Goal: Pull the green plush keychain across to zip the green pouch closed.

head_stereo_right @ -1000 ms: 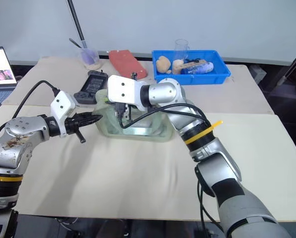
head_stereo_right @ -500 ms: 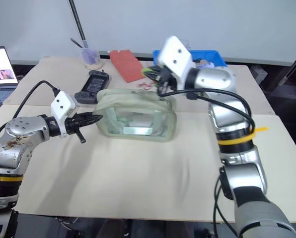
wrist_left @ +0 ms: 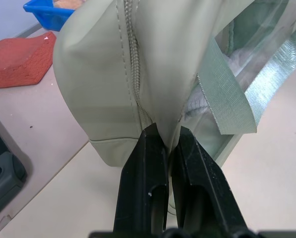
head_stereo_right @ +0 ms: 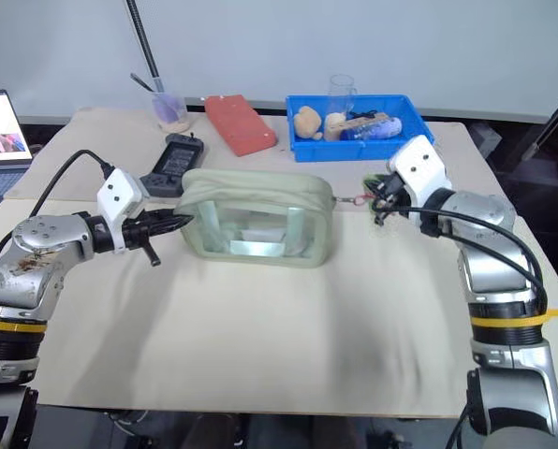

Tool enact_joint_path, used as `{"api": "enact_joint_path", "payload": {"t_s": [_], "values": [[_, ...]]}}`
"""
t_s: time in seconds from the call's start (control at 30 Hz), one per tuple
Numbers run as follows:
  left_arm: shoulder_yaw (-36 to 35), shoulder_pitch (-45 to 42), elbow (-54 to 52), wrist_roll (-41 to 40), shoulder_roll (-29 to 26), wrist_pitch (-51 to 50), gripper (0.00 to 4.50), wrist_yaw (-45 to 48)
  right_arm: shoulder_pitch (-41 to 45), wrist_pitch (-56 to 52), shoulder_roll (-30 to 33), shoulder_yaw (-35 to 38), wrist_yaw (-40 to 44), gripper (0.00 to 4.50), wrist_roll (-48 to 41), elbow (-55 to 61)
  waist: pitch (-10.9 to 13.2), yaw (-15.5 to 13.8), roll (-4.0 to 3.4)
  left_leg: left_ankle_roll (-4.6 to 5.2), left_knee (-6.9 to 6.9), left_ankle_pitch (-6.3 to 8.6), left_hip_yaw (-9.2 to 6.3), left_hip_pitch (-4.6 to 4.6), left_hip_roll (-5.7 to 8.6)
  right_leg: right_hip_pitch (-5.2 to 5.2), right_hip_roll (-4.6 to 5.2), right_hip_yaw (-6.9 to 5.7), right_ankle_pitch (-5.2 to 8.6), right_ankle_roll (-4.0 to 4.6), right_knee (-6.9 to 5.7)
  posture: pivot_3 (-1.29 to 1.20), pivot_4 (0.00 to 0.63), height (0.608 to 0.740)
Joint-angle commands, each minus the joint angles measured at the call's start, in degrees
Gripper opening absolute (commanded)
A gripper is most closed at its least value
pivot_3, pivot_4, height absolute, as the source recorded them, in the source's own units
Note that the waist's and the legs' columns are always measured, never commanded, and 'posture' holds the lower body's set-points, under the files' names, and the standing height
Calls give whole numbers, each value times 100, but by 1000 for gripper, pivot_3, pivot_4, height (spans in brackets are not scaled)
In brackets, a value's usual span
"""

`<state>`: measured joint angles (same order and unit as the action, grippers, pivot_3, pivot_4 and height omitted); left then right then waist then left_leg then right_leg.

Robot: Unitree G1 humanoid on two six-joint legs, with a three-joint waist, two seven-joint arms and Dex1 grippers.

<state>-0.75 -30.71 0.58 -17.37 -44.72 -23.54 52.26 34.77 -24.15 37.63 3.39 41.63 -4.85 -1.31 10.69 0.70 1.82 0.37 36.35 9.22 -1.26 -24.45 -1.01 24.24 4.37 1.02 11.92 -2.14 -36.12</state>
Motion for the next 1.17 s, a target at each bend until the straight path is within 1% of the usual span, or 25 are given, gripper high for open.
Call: {"api": "enact_joint_path", "payload": {"t_s": [0.03,0.23,0.3,0.37,0.4,0.47,0.5,0.53,0.57,0.6,0.63,0.67,0.7,0.73,0.8,0.83,0.9,0.97,1.07,1.17], "values": [[38,-34,107,159,-7,12,0,-19,-242,11,-325,100,-303,15,-139,-35,0,1,0,0,0,0,1,3,0,-2,0,1,0,0,0,0,150,740],[60,-12,26,165,58,-3,0,-28,-693,83,-1464,-325,-709,15,-171,-323,0,12,0,0,0,0,0,11,-3,-5,-4,3,3,-5,-6,0,150,740],[45,29,-39,160,68,-20,0,-23,-787,226,-1588,-494,-693,15,-56,-486,-1,7,-1,0,0,0,0,12,-2,-6,-4,3,3,-5,-6,0,150,740],[22,61,-81,157,66,-23,0,-18,-793,413,-1557,-608,-647,15,50,-628,-3,-3,0,0,2,0,0,14,-1,-10,-1,3,3,-6,-5,0,150,740],[-7,81,-115,138,54,-28,0,-7,-697,488,-1507,-539,-626,15,16,-647,-4,-2,1,0,3,0,0,15,-1,-13,-1,2,4,-8,-3,0,150,740],[-86,107,-184,21,53,-67,0,58,-461,481,-1400,-305,-471,838,-246,-592,-4,4,0,0,3,0,1,16,-1,-12,0,3,5,-13,-2,0,150,740],[-177,123,-259,-151,43,-170,0,153,-334,470,-1249,-251,-299,1104,-332,-509,-3,5,0,0,3,0,2,15,-1,-10,-1,4,5,-12,-4,0,150,740],[-240,134,-313,-273,37,-249,789,219,-260,462,-1143,-237,-177,1471,-374,-457,-3,6,-1,0,3,0,1,15,-3,-10,-3,3,5,-12,-4,0,150,740],[-324,147,-367,-397,-18,-338,1221,305,-181,289,-901,-236,140,1914,-512,-271,-3,9,-1,0,2,0,1,13,-3,-6,-2,3,4,-11,-5,0,150,740],[-375,155,-400,-460,-57,-397,1521,355,-130,159,-727,-240,364,2144,-622,-141,-1,4,-3,0,1,0,1,14,-4,-7,-4,3,4,-9,-5,0,150,740],[-492,152,-426,-592,-140,-556,1937,419,-111,-44,-398,-255,790,2459,-811,84,-1,4,-3,0,1,0,0,7,-5,-1,-5,2,5,-9,-4,0,150,740],[-574,150,-445,-692,-200,-674,2479,461,-101,-184,-161,-271,1080,2922,-949,240,0,2,-4,0,0,0,-1,3,-4,3,-5,2,4,-8,-3,0,150,740],[-696,162,-469,-835,-314,-865,2842,528,-35,-410,150,-244,1442,3140,-1165,407,0,5,-4,0,0,0,-1,1,-3,3,-4,2,4,-6,-3,0,150,740],[-777,173,-490,-937,-397,-1003,3354,572,15,-579,371,-228,1678,3595,-1331,522,0,7,-3,0,-3,0,-1,0,-4,5,-5,2,5,-6,0,0,150,740],[-1022,257,-538,-1179,-714,-1359,4199,755,285,-960,917,-220,2269,4221,-1671,721,1,33,-5,1,-5,1,-1,1,-5,4,-4,1,7,-8,3,0,150,740],[-1121,287,-544,-1242,-846,-1485,4489,786,416,-1095,1110,-231,2477,4472,-1784,767,2,51,-5,1,-8,1,1,2,-5,6,-3,2,10,-12,6,0,150,740],[-1254,382,-610,-1273,-1095,-1684,4489,765,604,-1311,1451,-273,2832,4472,-1973,877,2,60,-6,1,-10,1,4,5,-8,8,-3,2,19,-22,6,0,150,740],[-1417,549,-760,-1340,-1351,-1819,4489,822,736,-1613,1684,-238,2991,4472,-2213,1057,2,50,-6,1,-17,1,4,13,-12,6,-3,-1,28,-23,5,0,150,740],[-1682,741,-829,-1329,-1683,-1845,4489,887,760,-1930,1951,-140,2971,4472,-2388,1352,2,25,-6,0,-23,2,5,13,-17,10,-2,-5,47,8,6,0,150,740],[-1840,685,-647,-1264,-1766,-1724,4489,801,617,-2067,2166,-84,2915,4472,-2438,1565,2,-3,-6,-1,-22,2,9,5,-15,18,2,-5,48,11,5,0,150,740]]}}
